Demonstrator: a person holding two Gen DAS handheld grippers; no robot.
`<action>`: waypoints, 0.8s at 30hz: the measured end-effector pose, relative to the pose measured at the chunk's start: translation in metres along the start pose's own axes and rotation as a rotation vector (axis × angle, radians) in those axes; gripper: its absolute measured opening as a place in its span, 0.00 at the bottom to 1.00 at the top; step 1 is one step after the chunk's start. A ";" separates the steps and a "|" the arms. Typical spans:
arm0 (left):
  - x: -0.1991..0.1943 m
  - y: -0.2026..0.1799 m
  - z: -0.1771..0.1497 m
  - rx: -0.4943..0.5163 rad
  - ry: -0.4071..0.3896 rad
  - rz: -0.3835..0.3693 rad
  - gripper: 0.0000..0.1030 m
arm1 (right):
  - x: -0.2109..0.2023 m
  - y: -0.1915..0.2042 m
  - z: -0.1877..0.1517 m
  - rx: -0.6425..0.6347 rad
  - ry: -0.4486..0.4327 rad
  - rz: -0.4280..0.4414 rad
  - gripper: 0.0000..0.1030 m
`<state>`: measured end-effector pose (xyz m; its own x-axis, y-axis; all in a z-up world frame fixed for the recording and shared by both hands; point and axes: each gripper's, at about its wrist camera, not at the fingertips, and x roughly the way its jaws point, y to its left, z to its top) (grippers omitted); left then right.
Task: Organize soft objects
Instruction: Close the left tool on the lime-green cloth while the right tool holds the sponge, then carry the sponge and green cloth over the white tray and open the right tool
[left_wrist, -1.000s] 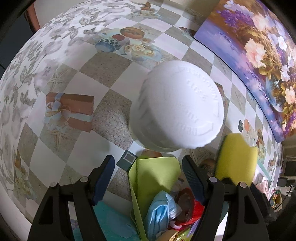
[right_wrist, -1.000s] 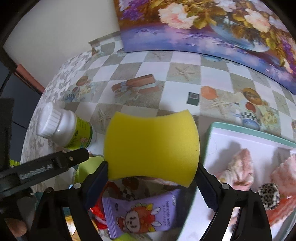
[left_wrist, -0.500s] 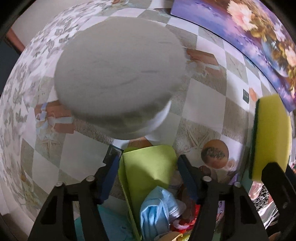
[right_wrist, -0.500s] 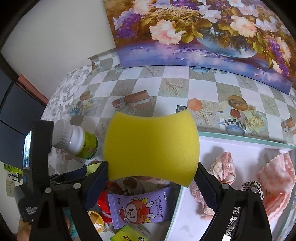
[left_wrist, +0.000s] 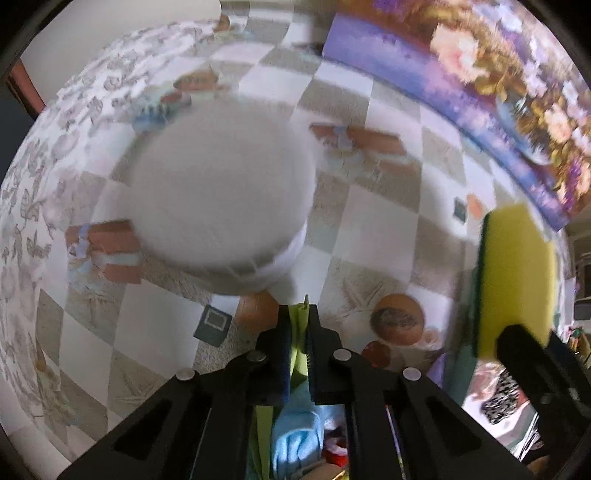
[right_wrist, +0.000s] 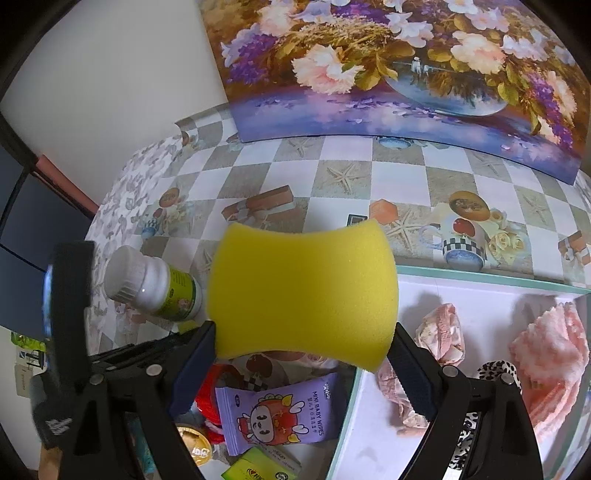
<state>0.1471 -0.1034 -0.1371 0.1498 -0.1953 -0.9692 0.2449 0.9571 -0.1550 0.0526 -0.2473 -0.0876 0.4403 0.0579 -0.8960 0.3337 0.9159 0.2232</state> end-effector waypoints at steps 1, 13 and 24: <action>-0.006 -0.001 0.000 0.000 -0.017 -0.005 0.06 | -0.002 0.000 0.000 0.000 -0.003 0.001 0.88; -0.105 0.015 0.011 -0.005 -0.251 -0.089 0.06 | -0.047 -0.004 0.009 0.018 -0.099 0.009 0.88; -0.186 0.006 -0.001 0.026 -0.448 -0.156 0.06 | -0.101 -0.033 0.004 0.081 -0.204 -0.044 0.88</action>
<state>0.1194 -0.0611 0.0417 0.5062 -0.4152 -0.7558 0.3204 0.9043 -0.2822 0.0005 -0.2846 -0.0033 0.5810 -0.0706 -0.8109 0.4184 0.8805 0.2231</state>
